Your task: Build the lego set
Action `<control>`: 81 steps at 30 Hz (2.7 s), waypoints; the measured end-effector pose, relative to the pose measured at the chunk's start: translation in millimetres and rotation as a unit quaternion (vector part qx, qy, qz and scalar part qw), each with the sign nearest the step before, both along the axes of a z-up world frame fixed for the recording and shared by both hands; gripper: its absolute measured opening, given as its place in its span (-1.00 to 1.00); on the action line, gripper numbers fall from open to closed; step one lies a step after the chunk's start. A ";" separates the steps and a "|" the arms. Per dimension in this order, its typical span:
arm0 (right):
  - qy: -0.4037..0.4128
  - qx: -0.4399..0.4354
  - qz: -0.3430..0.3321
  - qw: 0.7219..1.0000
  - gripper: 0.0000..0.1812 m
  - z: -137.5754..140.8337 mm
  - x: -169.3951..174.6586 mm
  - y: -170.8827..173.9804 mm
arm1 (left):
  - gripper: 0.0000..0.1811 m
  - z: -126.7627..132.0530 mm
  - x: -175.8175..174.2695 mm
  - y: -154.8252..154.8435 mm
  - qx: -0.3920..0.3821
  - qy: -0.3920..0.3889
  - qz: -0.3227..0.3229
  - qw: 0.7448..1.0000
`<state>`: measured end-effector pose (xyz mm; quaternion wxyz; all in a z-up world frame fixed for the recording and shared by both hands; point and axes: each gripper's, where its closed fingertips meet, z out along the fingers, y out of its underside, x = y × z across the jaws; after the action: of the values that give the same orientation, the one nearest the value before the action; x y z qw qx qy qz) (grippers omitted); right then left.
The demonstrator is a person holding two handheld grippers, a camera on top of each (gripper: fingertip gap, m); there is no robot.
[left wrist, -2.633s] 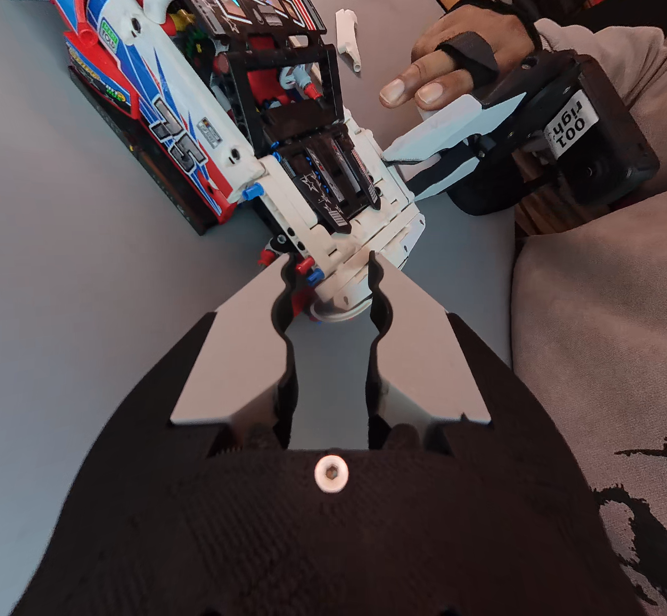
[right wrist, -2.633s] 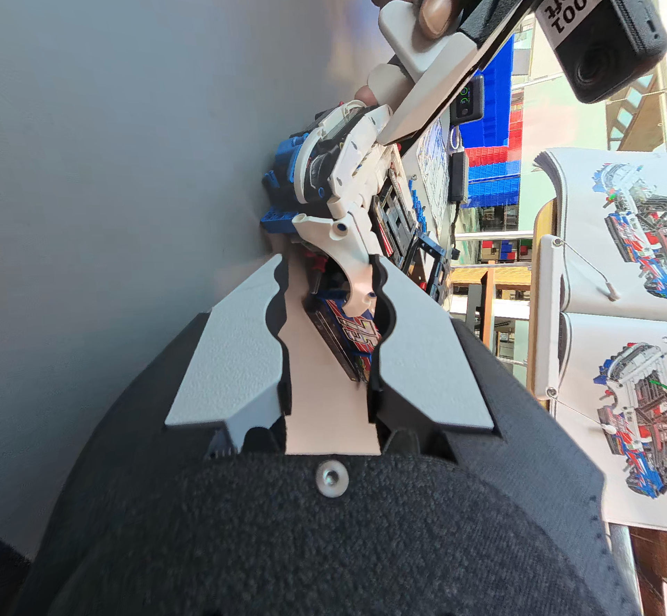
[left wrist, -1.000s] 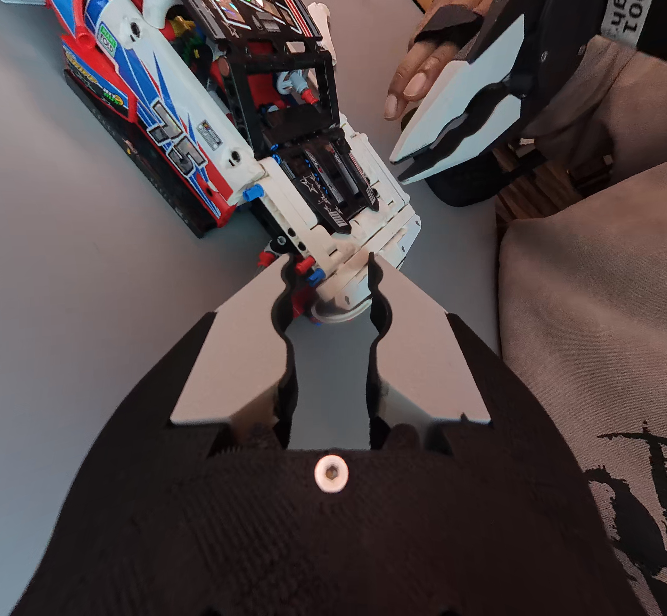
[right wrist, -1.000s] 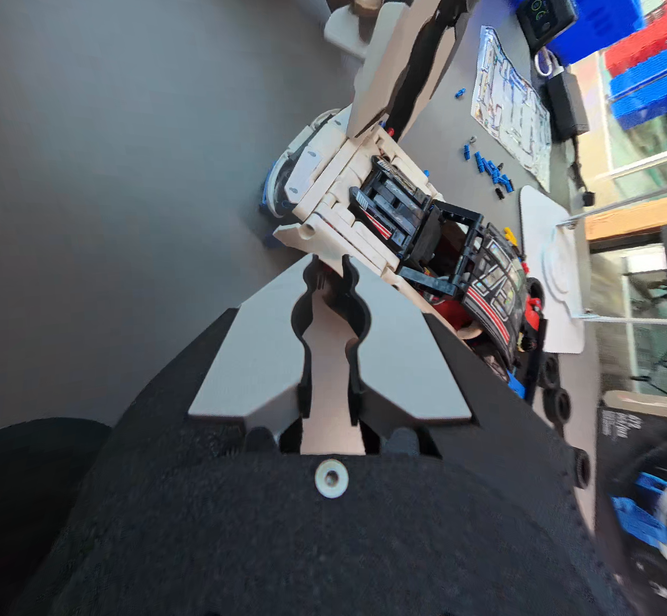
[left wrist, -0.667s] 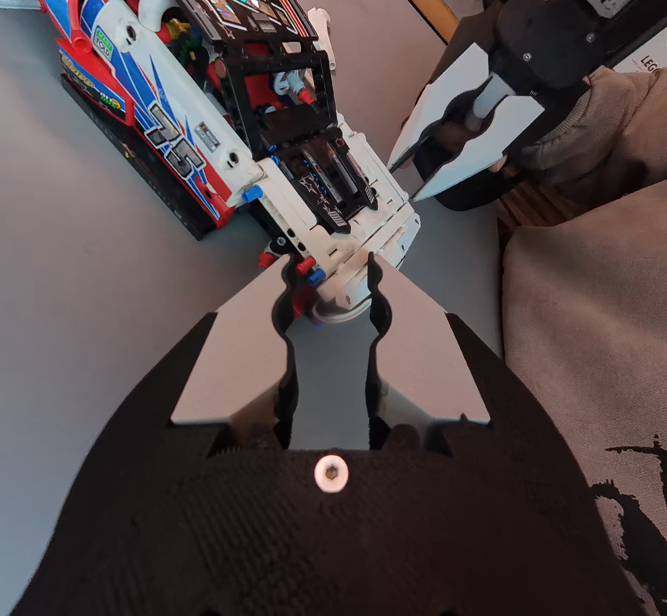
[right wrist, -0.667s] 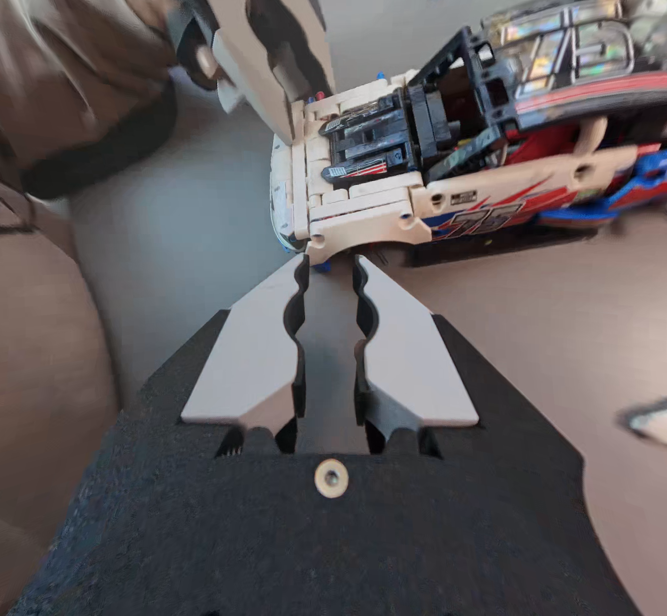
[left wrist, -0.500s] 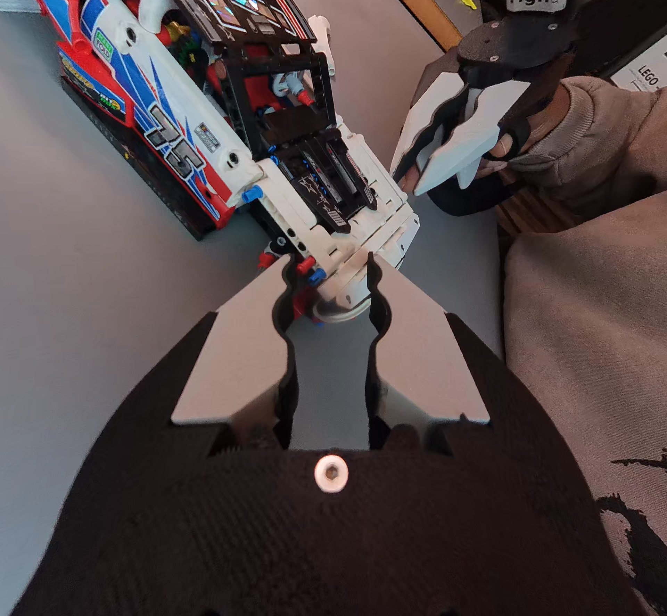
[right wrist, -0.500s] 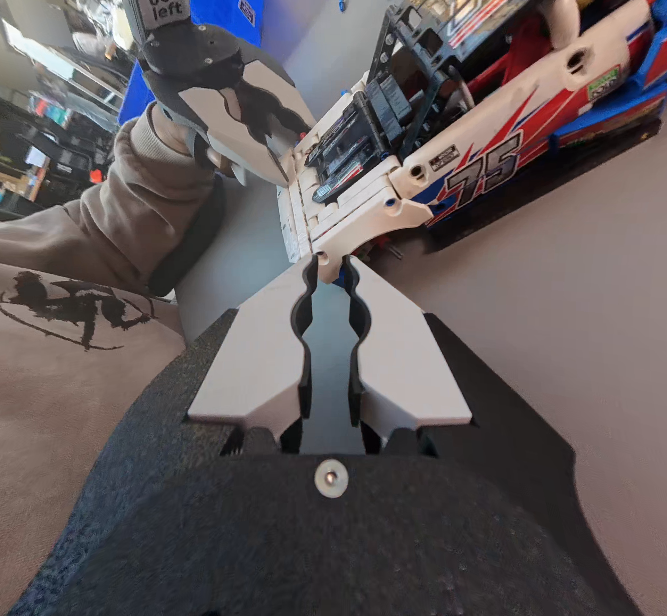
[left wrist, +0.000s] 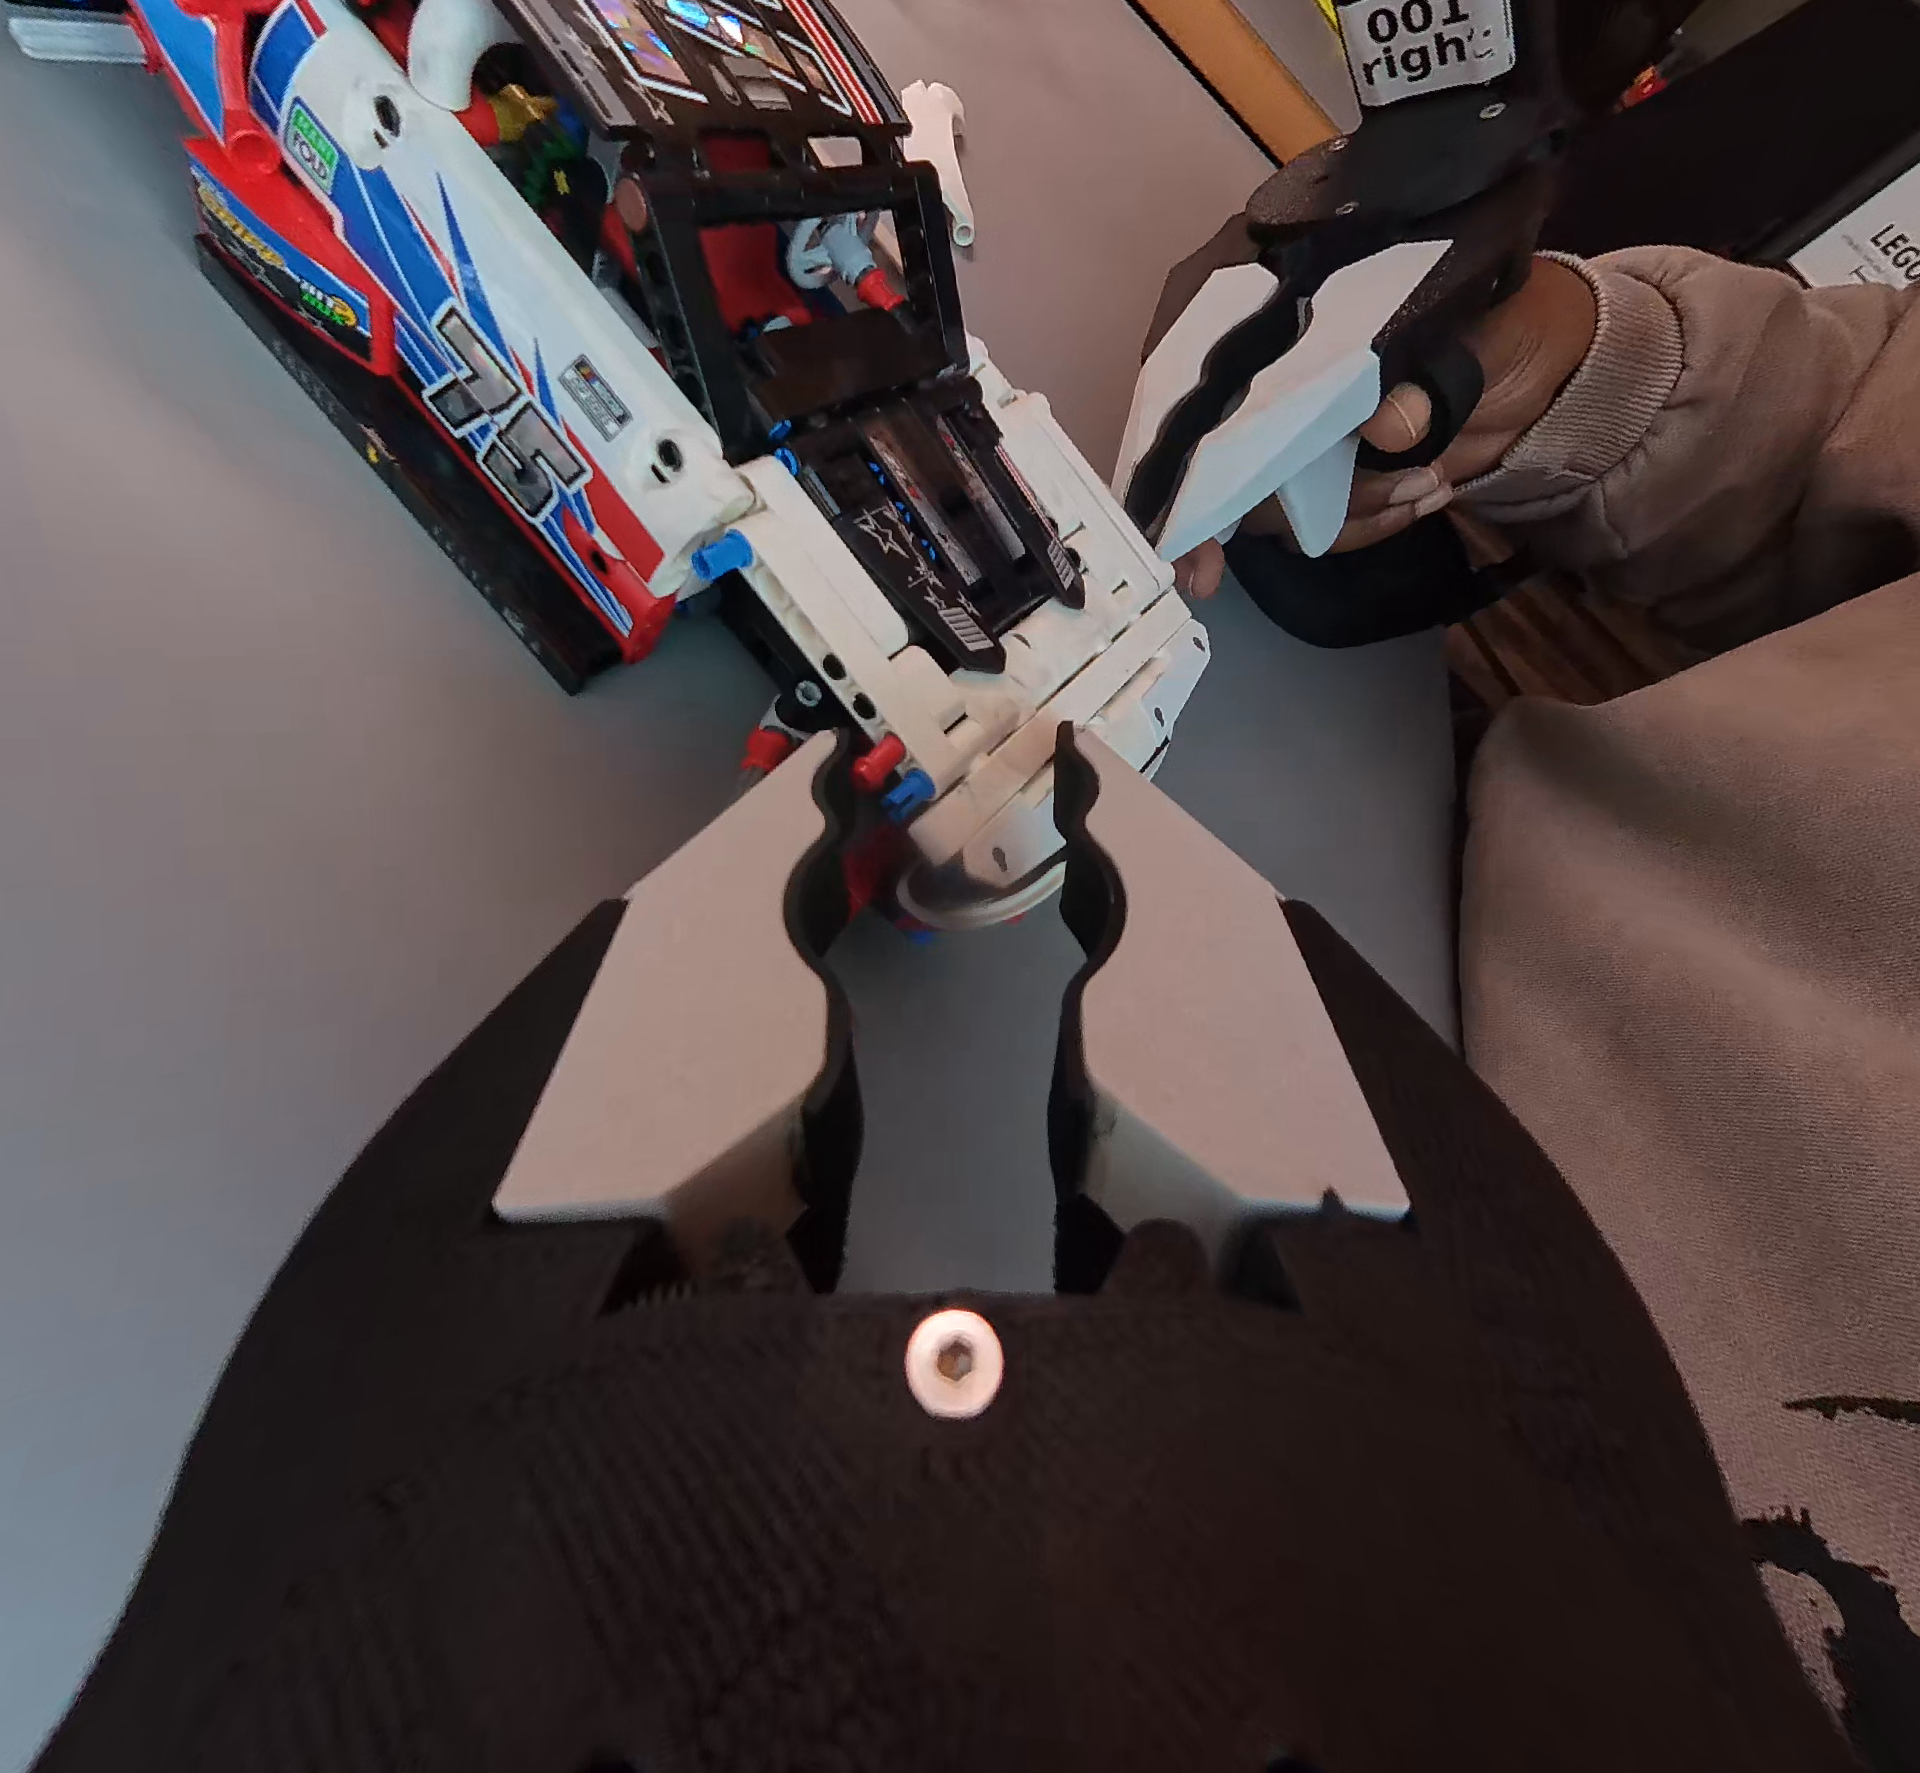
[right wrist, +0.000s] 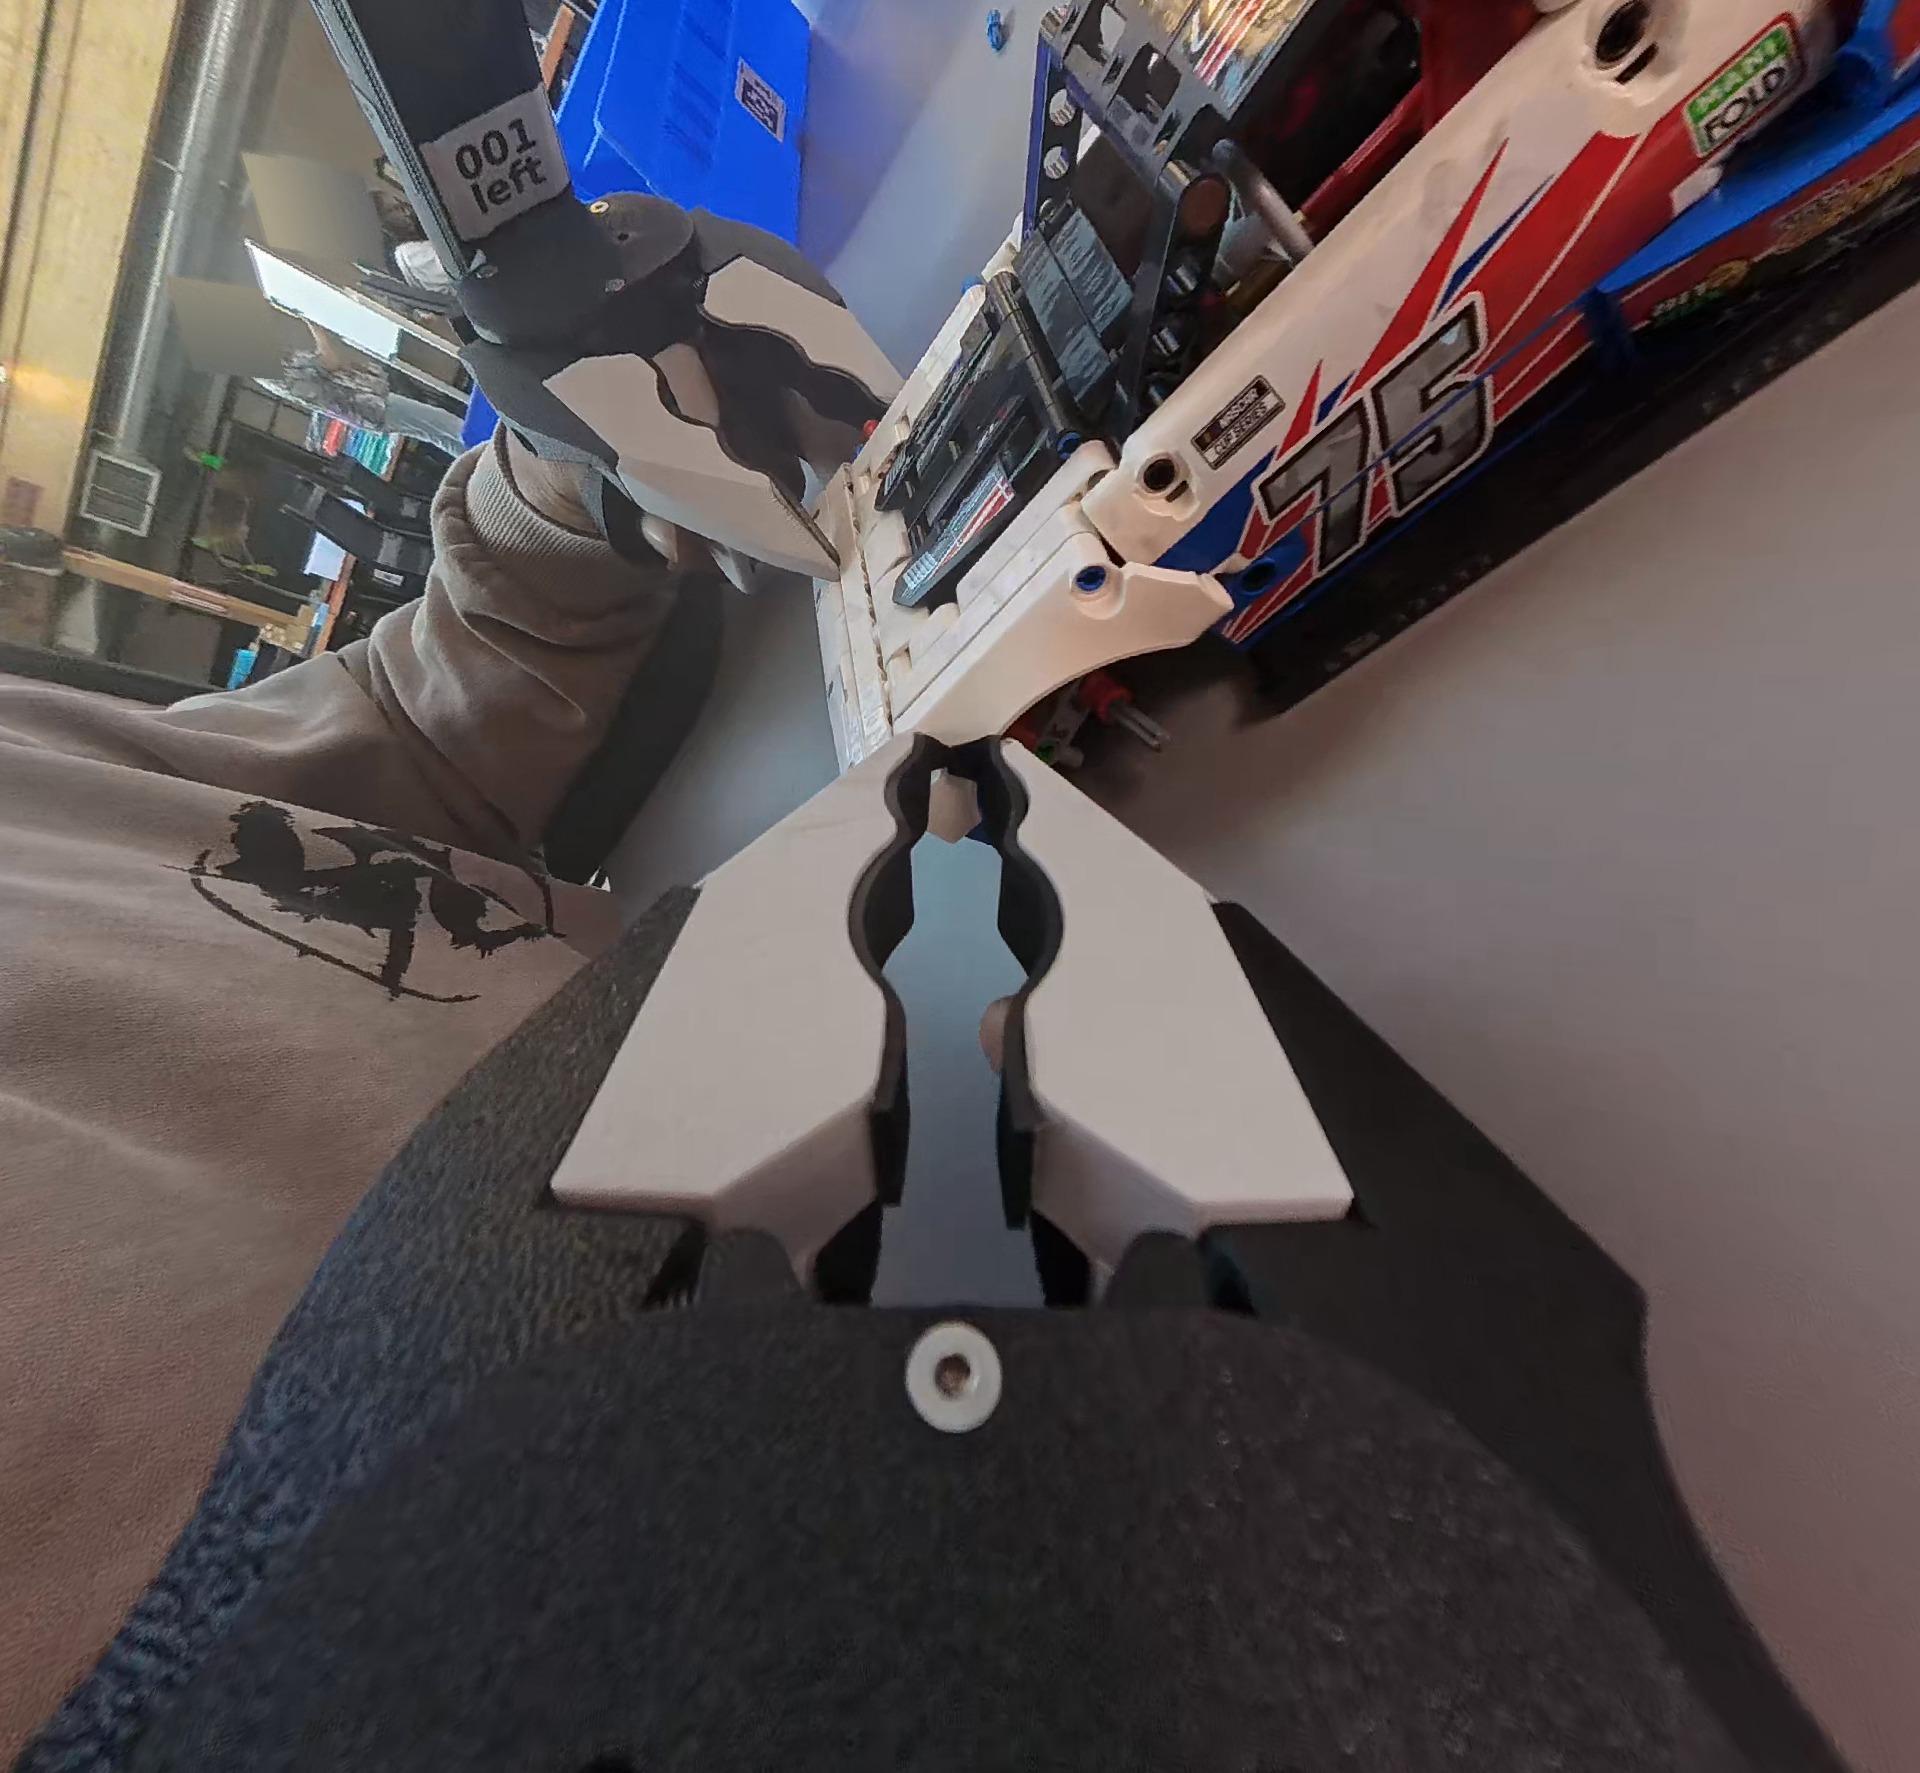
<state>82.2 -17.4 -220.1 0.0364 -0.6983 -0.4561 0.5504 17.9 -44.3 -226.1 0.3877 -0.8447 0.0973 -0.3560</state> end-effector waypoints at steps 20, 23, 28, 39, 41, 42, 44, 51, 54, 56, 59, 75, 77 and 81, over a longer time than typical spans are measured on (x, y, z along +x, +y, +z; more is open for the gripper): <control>0.017 0.040 0.007 0.999 -0.83 1.8 0.1 -4.6 | -0.60 0.7 -1.4 -0.6 0.001 -0.008 -0.010 1.000; 0.014 0.050 0.009 0.999 -0.81 2.5 2.9 -2.3 | -0.61 1.3 1.9 -1.0 0.005 -0.012 -0.015 1.000; 0.005 0.035 0.000 0.999 -0.80 7.7 8.4 13.2 | -0.54 7.2 -0.8 -0.6 0.014 -0.019 -0.013 1.000; 0.001 0.051 -0.029 0.998 -0.89 -1.0 -4.5 28.9 | -0.57 1.6 0.3 23.4 0.011 -0.008 0.045 0.999; 0.002 0.045 -0.027 0.999 -0.89 -0.9 -4.4 28.9 | -0.57 1.3 0.7 23.6 0.015 0.013 0.043 0.999; 0.004 0.043 -0.027 0.999 -0.90 -0.8 -4.3 29.0 | -0.57 1.0 1.1 23.3 0.013 0.018 0.041 0.999; 0.007 0.039 -0.023 0.999 -0.92 0.0 -4.3 28.2 | -0.57 0.3 2.1 22.7 0.013 0.028 0.036 0.999; 0.009 0.038 -0.019 0.999 -0.93 0.3 -5.4 27.4 | -0.58 -1.1 2.3 23.2 0.009 0.037 0.039 0.999; 0.011 0.034 -0.020 0.999 -0.94 0.8 -5.9 27.1 | -0.59 -1.3 1.9 23.8 0.009 0.035 0.040 0.999; 0.012 0.026 -0.020 0.999 -0.94 1.0 -6.2 27.2 | -0.59 -1.2 1.7 24.2 0.009 0.032 0.040 0.999; 0.013 0.030 -0.022 0.999 -0.93 0.7 -7.7 27.2 | -0.58 -0.4 -0.8 25.7 0.005 0.024 0.039 0.999; 0.069 0.208 0.008 0.976 -0.71 18.6 17.7 3.1 | -0.07 -6.6 -0.4 -10.0 0.054 0.143 -0.041 0.987; 0.038 0.232 0.009 0.972 -0.70 7.6 18.4 0.8 | -0.09 -6.6 1.0 -9.8 0.056 0.143 -0.042 0.987; 0.022 0.274 -0.002 0.962 -0.82 1.8 9.8 1.4 | -0.27 -11.1 3.1 -11.9 0.045 0.153 -0.047 0.986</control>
<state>92.0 -16.0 -218.3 0.2371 -0.6500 -0.5872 0.4200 21.0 -56.2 -237.1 0.3889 -0.8652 0.2114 -0.2355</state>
